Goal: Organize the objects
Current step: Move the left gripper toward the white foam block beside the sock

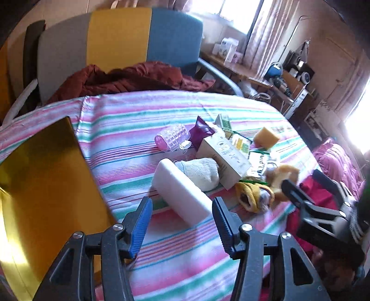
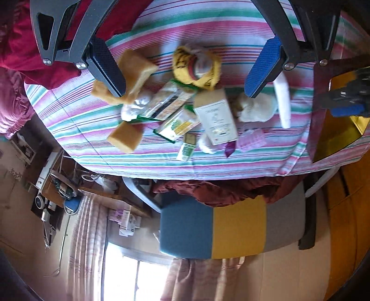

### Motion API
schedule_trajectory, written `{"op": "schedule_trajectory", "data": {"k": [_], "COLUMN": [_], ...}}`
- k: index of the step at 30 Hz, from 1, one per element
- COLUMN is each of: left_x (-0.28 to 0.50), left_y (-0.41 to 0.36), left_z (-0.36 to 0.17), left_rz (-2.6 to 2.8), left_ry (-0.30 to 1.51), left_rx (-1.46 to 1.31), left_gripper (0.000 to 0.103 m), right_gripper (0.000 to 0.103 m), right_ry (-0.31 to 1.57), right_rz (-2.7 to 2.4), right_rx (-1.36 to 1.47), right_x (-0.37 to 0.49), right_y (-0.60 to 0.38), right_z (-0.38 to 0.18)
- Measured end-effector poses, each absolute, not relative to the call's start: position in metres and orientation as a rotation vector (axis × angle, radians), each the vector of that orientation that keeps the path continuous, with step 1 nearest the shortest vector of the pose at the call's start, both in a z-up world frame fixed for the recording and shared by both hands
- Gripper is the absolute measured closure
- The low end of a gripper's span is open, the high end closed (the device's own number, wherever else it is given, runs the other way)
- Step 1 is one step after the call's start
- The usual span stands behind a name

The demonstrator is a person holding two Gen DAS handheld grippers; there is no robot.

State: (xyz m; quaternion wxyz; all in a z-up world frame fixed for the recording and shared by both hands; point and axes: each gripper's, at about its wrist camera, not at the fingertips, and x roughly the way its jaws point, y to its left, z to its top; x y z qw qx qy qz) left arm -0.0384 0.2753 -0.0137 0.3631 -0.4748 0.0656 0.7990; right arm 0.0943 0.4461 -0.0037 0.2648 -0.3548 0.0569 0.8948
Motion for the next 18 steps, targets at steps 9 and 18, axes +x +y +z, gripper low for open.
{"op": "schedule_trajectory", "data": {"k": [9, 18], "left_x": [-0.068, -0.064], "left_y": [0.317, 0.309], "left_z": [-0.063, -0.063], "left_rz": [1.99, 1.955], "left_ry": [0.167, 0.126], "left_rx": [-1.382, -1.314], "left_gripper": [0.051, 0.064], "right_gripper": [0.0, 0.01], "right_ry": [0.133, 0.14], "right_rz": [2.433, 2.535], "right_rx": [-1.052, -1.256], "right_x": [0.075, 0.027], "right_y": [0.462, 0.48], "right_z": [-0.007, -0.022]}}
